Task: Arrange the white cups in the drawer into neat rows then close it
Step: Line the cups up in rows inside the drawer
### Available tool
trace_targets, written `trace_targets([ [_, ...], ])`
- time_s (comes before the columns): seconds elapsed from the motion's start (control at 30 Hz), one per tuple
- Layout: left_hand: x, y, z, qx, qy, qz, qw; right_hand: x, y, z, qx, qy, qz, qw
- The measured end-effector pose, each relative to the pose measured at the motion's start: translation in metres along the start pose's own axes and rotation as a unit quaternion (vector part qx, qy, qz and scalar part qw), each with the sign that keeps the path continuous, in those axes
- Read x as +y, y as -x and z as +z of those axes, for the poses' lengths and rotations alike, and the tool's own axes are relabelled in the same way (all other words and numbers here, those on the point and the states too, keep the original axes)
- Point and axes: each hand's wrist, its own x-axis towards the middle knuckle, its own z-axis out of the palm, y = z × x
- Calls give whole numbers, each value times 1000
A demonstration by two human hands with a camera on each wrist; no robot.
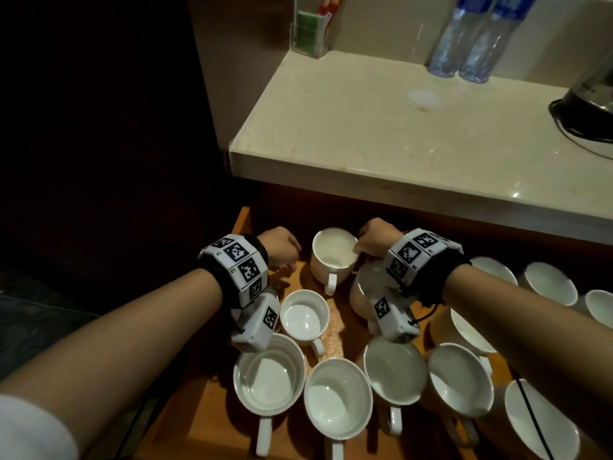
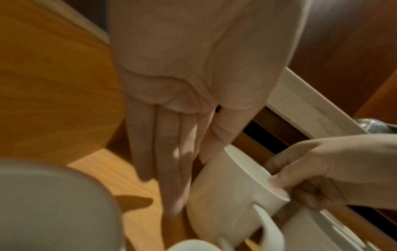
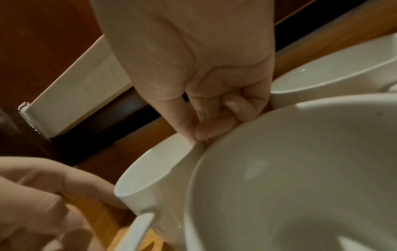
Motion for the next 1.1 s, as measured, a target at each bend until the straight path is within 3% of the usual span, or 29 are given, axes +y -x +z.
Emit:
trace_targets([
  [0.13, -1, 2, 1, -45, 36, -32, 998, -9, 2, 0, -13, 1, 5, 1000],
  [0.23, -3, 4, 0, -55, 88, -9, 995, -21, 3, 2, 4, -10, 5, 1000],
  [0.3, -3, 6, -2, -58, 83, 10, 995, -28, 0, 6, 1, -82, 9, 997],
  [0.43, -10, -1, -5, 12, 101, 4, 995, -36, -2, 12, -60, -289, 46, 954],
  [0.6, -16, -5, -5, 63, 222, -18, 973, -42, -3, 19, -78, -419, 43, 904],
  [0.87, -22, -17, -1, 152, 320, -31, 935, -46, 1, 32, -100, -472, 25, 875],
  [1.03, -22, -13, -1, 96, 277, 3, 956, -49, 13, 36, -105, -461, 5, 881],
  [1.1, -23, -14, 0, 103, 277, 17, 955, -48, 16, 35, -109, -458, -8, 882],
])
